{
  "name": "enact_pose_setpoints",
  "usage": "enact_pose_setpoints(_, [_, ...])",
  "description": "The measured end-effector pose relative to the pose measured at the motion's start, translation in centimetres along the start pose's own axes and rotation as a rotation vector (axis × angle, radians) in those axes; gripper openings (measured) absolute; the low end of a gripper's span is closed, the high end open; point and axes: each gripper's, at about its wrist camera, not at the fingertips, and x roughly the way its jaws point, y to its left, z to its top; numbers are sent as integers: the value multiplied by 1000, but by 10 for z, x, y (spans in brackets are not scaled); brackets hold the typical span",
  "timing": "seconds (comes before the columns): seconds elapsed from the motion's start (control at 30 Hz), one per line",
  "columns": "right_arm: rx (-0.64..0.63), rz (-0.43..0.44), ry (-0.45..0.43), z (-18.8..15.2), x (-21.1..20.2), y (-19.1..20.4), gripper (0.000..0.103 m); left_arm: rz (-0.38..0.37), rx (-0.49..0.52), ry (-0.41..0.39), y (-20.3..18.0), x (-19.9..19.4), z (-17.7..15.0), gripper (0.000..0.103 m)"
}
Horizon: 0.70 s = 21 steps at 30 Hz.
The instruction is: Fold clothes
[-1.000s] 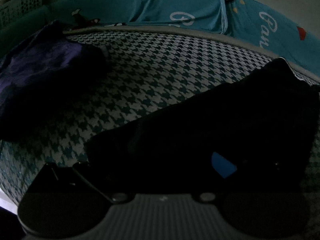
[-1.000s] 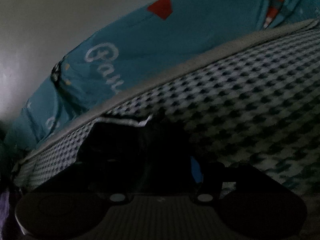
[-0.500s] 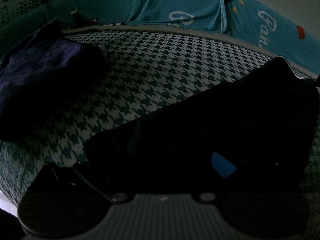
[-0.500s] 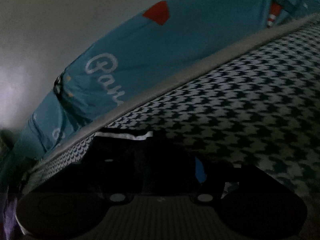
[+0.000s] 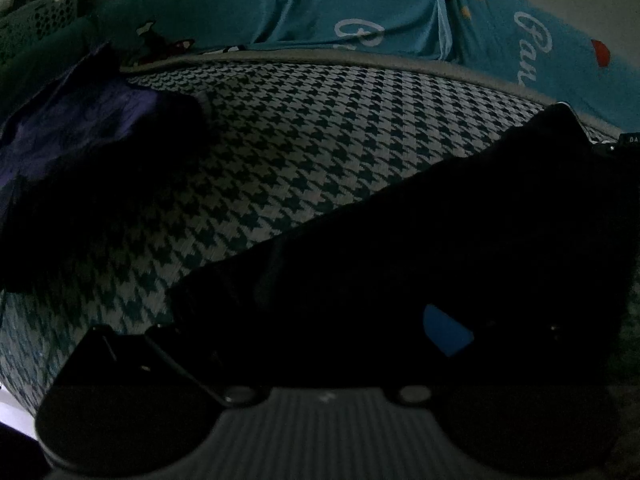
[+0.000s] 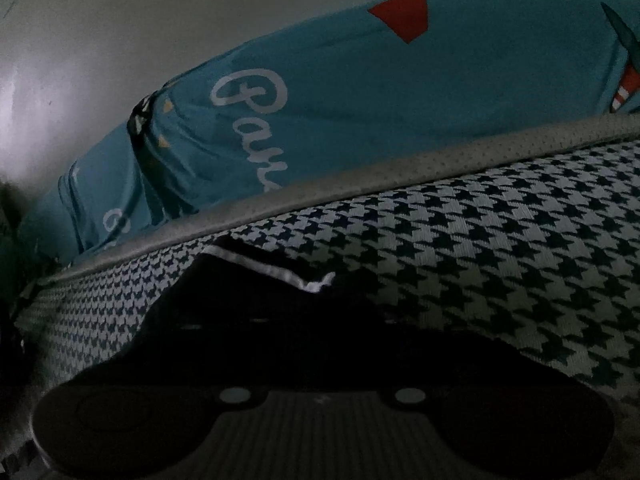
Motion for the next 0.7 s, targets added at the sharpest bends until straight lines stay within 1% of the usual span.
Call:
enact_pose_setpoints(0.1, [-6, -4, 2, 2, 0, 1, 17, -1, -4, 1, 0, 0, 0, 103])
enact_pose_setpoints(0.17, [-32, -18, -5, 4, -2, 7, 14, -1, -6, 1, 0, 0, 0, 103])
enact_pose_setpoints(0.3, [-108, -37, -47, 6, -15, 24, 12, 3, 0, -1, -1, 0, 0, 103])
enact_pose_setpoints(0.53, [-230, -11, -131, 5, -50, 61, 9, 5, 1, -7, -1, -1, -2, 103])
enact_pose_setpoints(0.7, [-351, 31, -146, -10, -68, 94, 8, 2, -1, -12, -1, -2, -2, 103])
